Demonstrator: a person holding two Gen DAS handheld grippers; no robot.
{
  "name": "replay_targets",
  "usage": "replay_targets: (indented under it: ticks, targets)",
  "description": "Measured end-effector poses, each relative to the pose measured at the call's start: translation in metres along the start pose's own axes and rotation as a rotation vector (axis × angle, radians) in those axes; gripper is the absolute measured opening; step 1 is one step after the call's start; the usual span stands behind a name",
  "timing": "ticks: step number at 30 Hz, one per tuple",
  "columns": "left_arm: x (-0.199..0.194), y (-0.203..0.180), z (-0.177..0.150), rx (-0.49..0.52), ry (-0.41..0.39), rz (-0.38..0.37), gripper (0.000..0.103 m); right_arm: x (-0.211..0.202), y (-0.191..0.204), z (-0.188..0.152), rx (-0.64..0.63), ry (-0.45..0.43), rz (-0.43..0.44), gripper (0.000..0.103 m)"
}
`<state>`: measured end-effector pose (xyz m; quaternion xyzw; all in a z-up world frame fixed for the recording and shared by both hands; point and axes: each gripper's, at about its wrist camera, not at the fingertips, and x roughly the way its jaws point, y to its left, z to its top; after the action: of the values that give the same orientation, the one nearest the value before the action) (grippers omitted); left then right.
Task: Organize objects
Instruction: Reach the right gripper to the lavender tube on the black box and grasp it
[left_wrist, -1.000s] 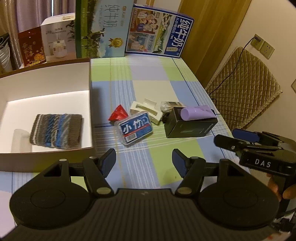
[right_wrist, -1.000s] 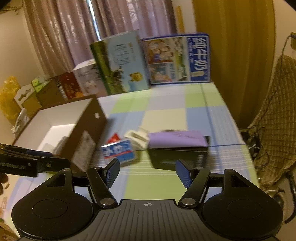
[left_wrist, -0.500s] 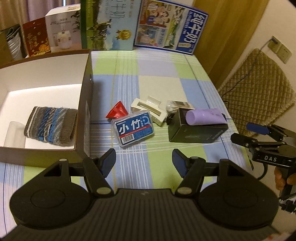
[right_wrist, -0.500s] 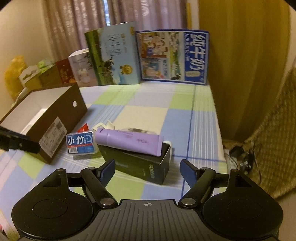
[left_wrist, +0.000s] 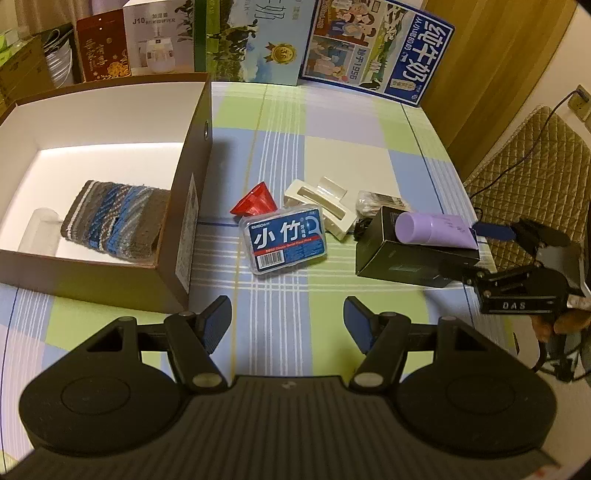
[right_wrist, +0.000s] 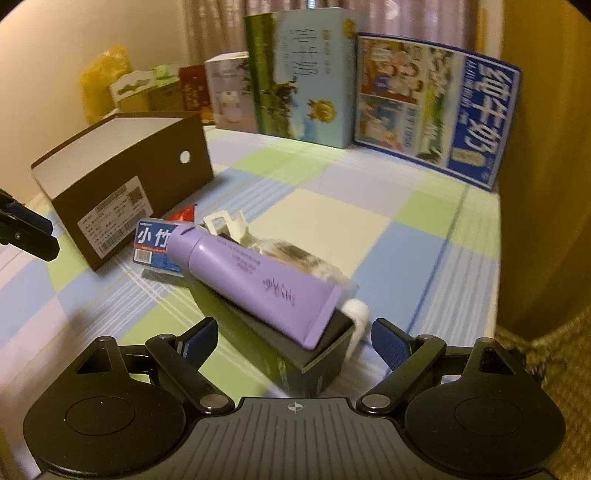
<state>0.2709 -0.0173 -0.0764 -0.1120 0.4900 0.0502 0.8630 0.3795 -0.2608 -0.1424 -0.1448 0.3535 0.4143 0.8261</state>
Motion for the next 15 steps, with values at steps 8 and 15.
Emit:
replay_targets:
  ticks: [8,15]
  targets:
    - [0.002,-0.001,-0.001,0.003,0.01,0.002,0.063,0.01,0.007,0.0,-0.122,0.024,0.032,0.077]
    - [0.004,-0.004,-0.001,0.023,0.015,-0.016,0.063,0.001,0.013,-0.007,-0.099,0.034,0.006,0.055]
